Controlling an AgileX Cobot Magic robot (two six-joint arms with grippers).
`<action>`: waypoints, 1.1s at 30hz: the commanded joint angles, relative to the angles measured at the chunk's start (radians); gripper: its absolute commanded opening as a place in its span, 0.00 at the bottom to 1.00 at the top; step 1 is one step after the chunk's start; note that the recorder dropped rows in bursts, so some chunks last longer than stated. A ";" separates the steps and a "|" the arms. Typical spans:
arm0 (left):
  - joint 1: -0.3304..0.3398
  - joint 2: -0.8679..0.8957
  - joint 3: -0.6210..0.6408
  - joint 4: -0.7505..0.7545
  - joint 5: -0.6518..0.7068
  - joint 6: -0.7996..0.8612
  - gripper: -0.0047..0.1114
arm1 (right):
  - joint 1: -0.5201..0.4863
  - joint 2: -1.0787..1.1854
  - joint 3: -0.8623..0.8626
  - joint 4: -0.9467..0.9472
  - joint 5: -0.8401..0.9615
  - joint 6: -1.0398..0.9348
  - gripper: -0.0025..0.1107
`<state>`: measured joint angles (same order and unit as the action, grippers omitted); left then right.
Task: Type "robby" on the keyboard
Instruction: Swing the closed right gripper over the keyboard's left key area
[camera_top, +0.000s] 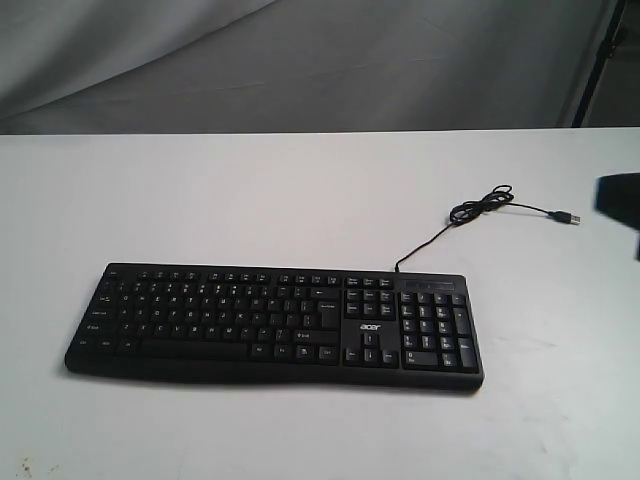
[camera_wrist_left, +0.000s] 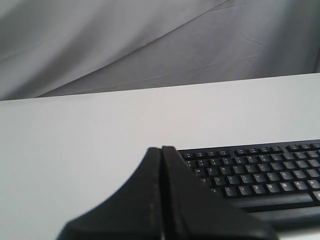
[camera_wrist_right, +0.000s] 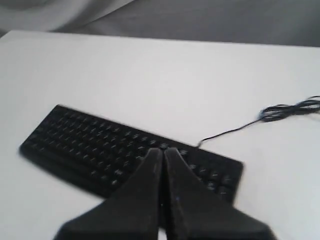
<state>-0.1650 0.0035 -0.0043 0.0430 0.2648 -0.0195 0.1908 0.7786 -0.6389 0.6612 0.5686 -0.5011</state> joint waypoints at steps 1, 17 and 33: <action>-0.006 -0.003 0.004 0.005 -0.007 -0.003 0.04 | 0.127 0.217 -0.083 0.192 0.011 -0.217 0.02; -0.006 -0.003 0.004 0.005 -0.007 -0.003 0.04 | 0.601 0.953 -0.686 -0.031 0.009 -0.231 0.02; -0.006 -0.003 0.004 0.005 -0.007 -0.003 0.04 | 0.648 1.407 -1.108 -0.124 -0.005 -0.177 0.02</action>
<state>-0.1650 0.0035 -0.0043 0.0430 0.2648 -0.0195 0.8371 2.1433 -1.6924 0.5727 0.5781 -0.6932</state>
